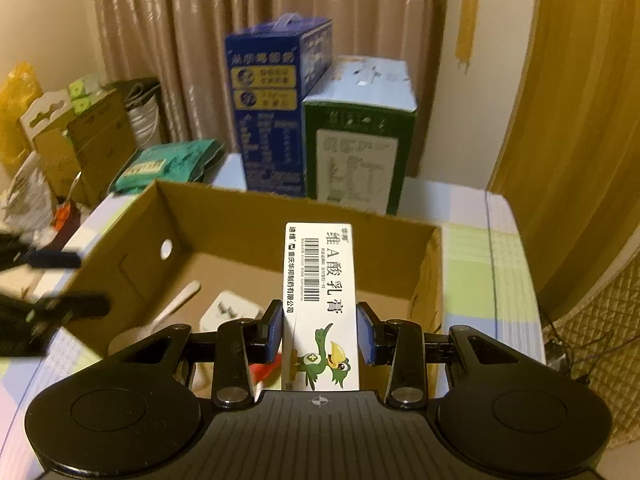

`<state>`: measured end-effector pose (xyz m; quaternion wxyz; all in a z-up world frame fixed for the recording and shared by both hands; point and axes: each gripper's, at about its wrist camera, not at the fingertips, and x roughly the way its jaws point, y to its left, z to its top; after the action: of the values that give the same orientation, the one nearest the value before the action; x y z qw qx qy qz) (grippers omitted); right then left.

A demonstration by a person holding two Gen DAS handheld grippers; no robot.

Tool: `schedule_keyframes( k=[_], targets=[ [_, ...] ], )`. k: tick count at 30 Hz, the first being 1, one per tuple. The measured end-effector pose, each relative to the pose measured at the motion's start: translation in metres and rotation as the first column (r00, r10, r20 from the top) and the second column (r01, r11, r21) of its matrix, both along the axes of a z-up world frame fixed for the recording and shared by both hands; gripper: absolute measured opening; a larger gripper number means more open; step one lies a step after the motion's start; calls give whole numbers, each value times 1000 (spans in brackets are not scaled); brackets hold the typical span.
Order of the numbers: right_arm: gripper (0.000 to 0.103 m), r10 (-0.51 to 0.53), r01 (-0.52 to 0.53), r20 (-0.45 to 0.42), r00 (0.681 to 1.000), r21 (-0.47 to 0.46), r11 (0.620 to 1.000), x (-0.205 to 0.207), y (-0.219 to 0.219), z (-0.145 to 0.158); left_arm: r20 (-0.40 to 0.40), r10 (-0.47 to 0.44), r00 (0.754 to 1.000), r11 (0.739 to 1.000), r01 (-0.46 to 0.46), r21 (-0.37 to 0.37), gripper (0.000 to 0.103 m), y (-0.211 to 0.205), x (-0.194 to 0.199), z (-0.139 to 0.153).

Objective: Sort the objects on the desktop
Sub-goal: 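Withdraw both tools from the cardboard box back over the table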

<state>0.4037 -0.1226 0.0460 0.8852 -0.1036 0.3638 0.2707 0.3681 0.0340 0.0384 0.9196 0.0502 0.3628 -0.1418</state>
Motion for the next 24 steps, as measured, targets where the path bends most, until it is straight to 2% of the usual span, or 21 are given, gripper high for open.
schedule_keyframes(
  k=[2, 3, 4, 6, 9, 14, 18, 24],
  targets=[
    [39, -13, 12, 34, 999, 22, 1000, 3, -2, 2, 2, 5, 1000, 1000, -5, -2, 59, 4, -8, -1],
    [56, -22, 20, 47, 999, 25, 999, 4, -3, 3, 3, 11, 1000, 1000, -11, -11, 61, 7, -13, 0],
    [65, -30, 28, 53, 998, 30, 999, 4, -4, 5, 3, 16, 1000, 1000, -16, -19, 62, 10, -16, 0],
    [65, -28, 24, 69, 997, 52, 998, -1, -10, 10, 5, 23, 1000, 999, -22, -39, 70, 16, -27, 0],
    [66, -18, 12, 97, 995, 68, 998, -20, -19, 21, -4, 29, 1000, 997, -30, -67, 73, 24, -46, -1],
    [80, 14, -31, 131, 991, 126, 992, -82, -46, 30, -33, 77, 996, 990, -81, -119, 79, 36, -82, -7],
    [82, 28, -40, 81, 996, 157, 987, -136, -68, 8, -66, 104, 992, 981, -113, -159, 81, 37, -118, -15],
    [83, -27, 44, -81, 996, 216, 975, -207, -101, -42, -95, 136, 986, 971, -152, -186, 87, 31, -170, -29]
  ],
)
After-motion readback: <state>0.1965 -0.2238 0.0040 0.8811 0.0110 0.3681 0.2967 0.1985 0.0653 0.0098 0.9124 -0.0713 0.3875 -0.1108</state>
